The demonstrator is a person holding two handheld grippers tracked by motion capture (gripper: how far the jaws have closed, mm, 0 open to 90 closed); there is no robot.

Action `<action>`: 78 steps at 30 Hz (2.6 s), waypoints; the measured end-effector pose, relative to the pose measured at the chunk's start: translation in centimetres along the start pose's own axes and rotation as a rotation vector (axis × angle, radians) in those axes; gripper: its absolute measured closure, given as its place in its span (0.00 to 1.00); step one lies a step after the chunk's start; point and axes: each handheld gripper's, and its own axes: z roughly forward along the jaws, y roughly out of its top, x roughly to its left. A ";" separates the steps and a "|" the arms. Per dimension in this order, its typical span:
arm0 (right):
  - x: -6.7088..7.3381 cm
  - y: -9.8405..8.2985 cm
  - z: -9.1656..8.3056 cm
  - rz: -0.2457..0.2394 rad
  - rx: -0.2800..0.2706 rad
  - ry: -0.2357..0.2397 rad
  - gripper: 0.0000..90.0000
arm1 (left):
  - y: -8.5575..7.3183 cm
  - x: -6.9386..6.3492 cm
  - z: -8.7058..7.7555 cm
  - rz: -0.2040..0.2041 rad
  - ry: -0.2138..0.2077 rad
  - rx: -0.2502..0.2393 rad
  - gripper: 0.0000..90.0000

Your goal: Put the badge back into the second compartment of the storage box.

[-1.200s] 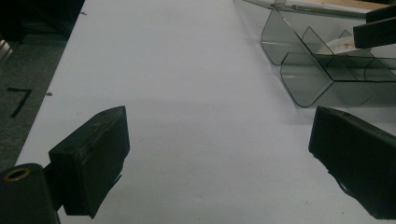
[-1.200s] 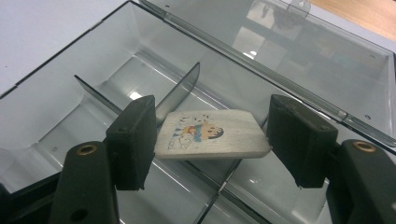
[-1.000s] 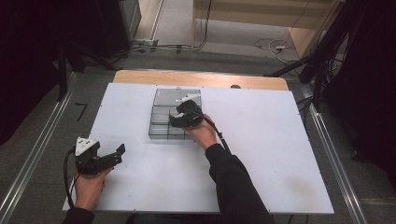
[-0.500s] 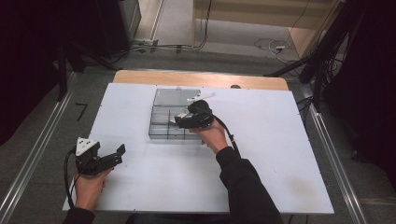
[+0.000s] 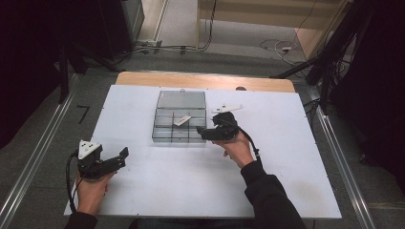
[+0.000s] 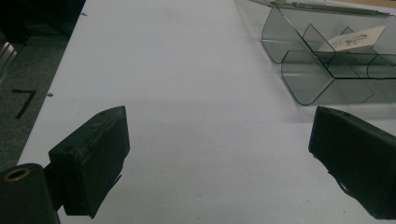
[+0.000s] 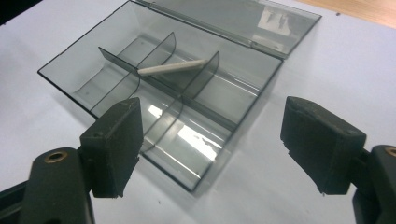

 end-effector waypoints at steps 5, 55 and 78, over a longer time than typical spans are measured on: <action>-1.0 -1.2 -1.0 0.009 0.002 -0.023 0.20 | -0.1 0.0 -0.2 -0.001 0.002 -0.001 0.06; -8.2 -10.8 -10.4 0.129 -0.042 -0.162 0.18 | -0.2 -1.3 0.2 0.053 0.021 0.007 0.06; -10.4 -13.4 -13.5 0.180 -0.065 -0.215 0.18 | -0.1 -1.0 0.2 0.044 0.015 0.005 0.06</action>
